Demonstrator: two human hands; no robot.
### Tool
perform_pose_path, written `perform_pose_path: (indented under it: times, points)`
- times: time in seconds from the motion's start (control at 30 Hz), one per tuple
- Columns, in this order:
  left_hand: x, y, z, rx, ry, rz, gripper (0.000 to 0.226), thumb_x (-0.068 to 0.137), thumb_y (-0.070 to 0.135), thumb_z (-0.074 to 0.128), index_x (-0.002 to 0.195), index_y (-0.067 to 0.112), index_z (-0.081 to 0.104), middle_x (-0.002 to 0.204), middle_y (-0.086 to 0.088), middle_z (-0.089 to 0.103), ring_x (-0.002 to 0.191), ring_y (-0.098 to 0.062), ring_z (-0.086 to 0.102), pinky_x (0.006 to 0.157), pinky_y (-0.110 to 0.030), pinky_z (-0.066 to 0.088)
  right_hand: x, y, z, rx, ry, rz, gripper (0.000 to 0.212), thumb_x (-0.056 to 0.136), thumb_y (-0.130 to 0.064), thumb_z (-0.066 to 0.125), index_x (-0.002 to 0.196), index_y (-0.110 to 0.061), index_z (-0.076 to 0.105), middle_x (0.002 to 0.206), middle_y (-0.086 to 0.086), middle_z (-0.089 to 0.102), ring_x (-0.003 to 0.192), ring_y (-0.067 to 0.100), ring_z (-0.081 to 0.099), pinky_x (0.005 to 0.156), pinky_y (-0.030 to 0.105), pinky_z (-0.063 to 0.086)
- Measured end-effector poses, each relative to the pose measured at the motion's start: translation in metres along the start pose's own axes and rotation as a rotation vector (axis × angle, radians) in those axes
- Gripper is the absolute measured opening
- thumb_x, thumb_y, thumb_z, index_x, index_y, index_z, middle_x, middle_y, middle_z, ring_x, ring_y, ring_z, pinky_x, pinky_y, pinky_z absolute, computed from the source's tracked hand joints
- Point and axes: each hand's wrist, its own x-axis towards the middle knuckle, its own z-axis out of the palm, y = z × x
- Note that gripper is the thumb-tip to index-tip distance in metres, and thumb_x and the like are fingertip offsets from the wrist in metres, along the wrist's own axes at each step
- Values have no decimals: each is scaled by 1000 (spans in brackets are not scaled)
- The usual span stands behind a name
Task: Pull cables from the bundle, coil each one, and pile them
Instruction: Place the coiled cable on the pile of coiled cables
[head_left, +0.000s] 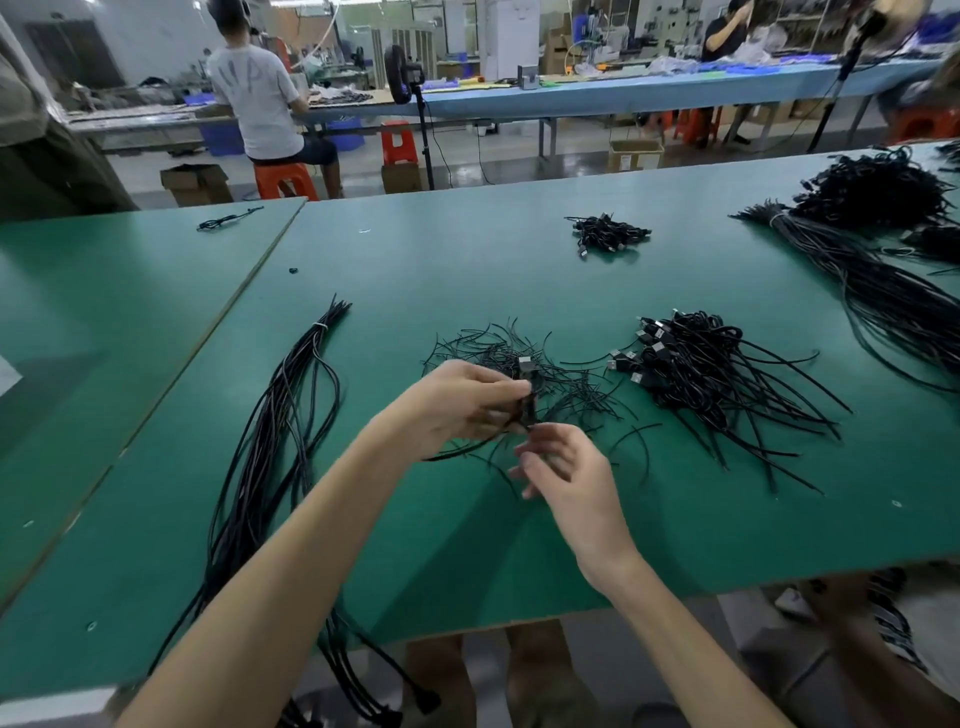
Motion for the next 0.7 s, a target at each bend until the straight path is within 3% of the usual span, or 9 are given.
perform_pose_path:
  times: [0.13,0.23,0.33,0.37,0.43,0.53,0.63,0.7]
  points:
    - [36,14,42,-47,73,-16,18,89,19,81,96,3,78,71,-1,72,55,-8,65,56,-19,54,-1,1,2,-105,-58,7,19,95,-4,68,105,-21,66,90,-4,72,82,17,73,70,30,58]
    - [65,22,76,-84,112,-5,25,90,13,79,104,-7,75,77,-10,72,52,-11,66,54,-21,58,-2,-1,2,-101,-88,10,21,94,1,66,106,-17,63,84,-6,70,74,12,70,66,25,53]
    - [90,25,102,-39,154,16,24,90,11,79,103,-8,74,73,-13,73,50,-14,66,54,-22,59,-1,-3,0,-233,-99,-20,26,92,1,65,101,-22,58,74,-20,67,61,1,62,57,15,46]
    - [97,24,109,-33,161,24,23,91,10,78,102,-9,73,74,-15,73,53,-17,67,56,-25,61,-1,-3,-1,-262,-99,-27,29,91,1,65,99,-25,55,74,-23,66,62,-1,61,55,15,46]
    - [105,22,121,-37,161,28,21,94,6,74,103,-13,70,83,-23,75,66,-26,72,67,-33,65,-1,-2,-2,-278,-85,-16,28,90,3,63,94,-23,55,76,-12,66,64,-1,56,56,17,44]
    - [108,18,132,-115,138,45,19,99,-6,57,112,-17,65,94,-26,73,66,-24,73,65,-30,64,1,6,-2,-287,-51,21,9,92,4,59,97,-3,58,80,6,63,69,10,51,64,25,45]
    - [108,17,133,-165,101,60,28,99,-15,43,115,-12,66,109,-28,72,79,-25,74,70,-25,63,3,8,-3,-295,-47,36,4,92,3,61,92,-1,60,77,-7,65,68,6,57,63,30,51]
    - [106,16,131,-174,35,43,32,99,-17,41,122,-13,64,120,-29,69,98,-31,73,77,-24,63,3,7,-1,-319,-74,31,26,87,5,63,74,-14,52,61,-19,61,56,-2,49,54,21,40]
